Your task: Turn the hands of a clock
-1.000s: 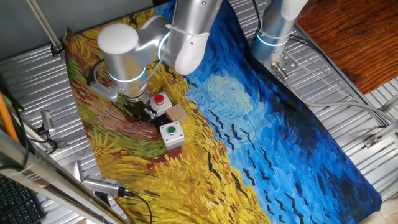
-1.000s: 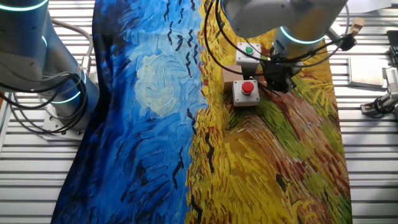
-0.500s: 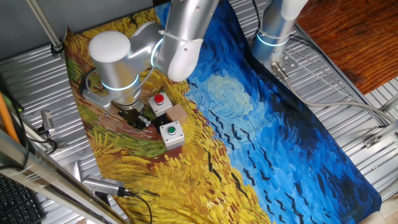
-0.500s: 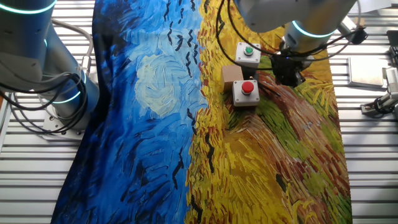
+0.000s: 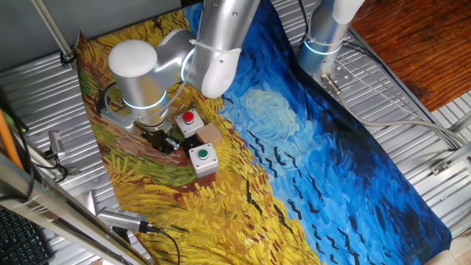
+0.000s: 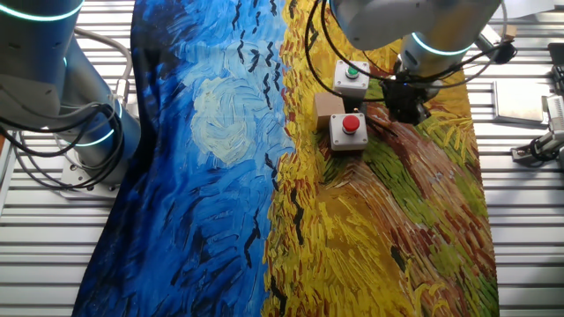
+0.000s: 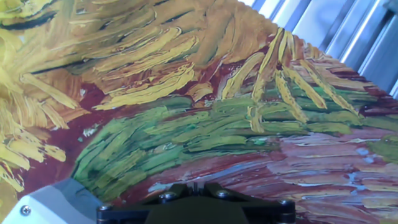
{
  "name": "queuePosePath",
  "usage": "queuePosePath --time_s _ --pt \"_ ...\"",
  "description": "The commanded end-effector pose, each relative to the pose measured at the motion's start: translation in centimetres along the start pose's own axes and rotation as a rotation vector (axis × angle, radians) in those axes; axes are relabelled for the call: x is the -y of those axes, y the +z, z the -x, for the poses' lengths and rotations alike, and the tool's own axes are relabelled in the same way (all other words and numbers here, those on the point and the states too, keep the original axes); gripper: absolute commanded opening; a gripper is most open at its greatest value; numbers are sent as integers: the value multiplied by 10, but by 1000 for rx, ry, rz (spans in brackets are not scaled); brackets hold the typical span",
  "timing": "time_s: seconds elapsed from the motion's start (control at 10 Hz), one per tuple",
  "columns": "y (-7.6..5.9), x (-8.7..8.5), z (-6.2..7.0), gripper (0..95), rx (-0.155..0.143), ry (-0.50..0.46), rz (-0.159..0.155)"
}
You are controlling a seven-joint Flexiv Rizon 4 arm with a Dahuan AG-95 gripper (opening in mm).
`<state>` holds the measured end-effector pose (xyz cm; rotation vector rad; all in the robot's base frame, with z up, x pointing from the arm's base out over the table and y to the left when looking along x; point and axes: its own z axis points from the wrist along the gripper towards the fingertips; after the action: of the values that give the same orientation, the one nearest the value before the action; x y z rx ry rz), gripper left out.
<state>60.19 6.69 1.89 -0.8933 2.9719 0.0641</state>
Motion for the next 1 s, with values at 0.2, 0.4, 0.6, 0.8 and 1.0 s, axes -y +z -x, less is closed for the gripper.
queuePosePath --time_s 0.2,0.4,0.6,0.8,1.0 --pt "0 0 -11 0 -7 -7 -9" --pt "0 -1 -25 0 -13 -22 -15" --pt "-1 -1 -31 0 -18 -32 -17" --pt "-1 -2 -35 0 -18 -37 -18" --pt "0 -2 -35 0 -17 -35 -17"
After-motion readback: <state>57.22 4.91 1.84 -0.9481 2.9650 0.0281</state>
